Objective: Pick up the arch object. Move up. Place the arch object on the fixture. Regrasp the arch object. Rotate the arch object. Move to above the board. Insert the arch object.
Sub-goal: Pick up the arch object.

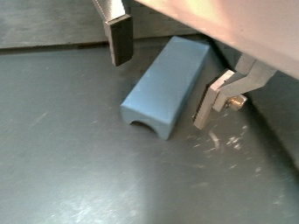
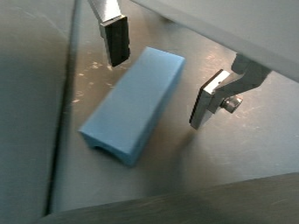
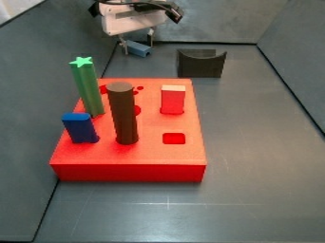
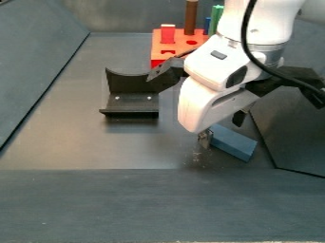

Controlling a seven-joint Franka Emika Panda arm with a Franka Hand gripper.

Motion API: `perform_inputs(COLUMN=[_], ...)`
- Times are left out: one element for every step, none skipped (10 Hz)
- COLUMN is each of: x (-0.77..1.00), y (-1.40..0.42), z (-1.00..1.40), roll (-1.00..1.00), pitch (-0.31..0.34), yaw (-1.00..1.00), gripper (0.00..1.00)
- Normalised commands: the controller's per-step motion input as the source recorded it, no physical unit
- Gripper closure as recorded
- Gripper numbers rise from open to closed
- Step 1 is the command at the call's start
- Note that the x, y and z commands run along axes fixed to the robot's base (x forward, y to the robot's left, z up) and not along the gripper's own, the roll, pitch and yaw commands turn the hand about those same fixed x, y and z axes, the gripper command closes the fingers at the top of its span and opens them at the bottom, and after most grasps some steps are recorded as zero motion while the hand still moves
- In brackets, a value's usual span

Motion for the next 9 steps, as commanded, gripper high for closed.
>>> perform_inputs(x=[0.0,0.0,0.0,0.0,-0.01,0.01,-0.02,0.0,0.0], y=[-0.23,-0.11,0.0,-0.05,-0.37,0.0,0.0,0.0,0.0], z=[-0.41,-0.44,-0.45,-0.3,-0.24,-0.11,0.0,0.0,0.0], roll=[-0.05,-0.07,-0.12,0.0,0.09,0.0,0.0,0.0,0.0], pitch=[-0.181,-0.116,-0.06,-0.079,-0.149,-0.059,0.0,0.0,0.0], yaw=[0.0,0.0,0.03,0.03,0.0,0.0,0.0,0.0,0.0], gripper=[0.0,0.0,0.0,0.0,0.0,0.0,0.0,0.0,1.0])
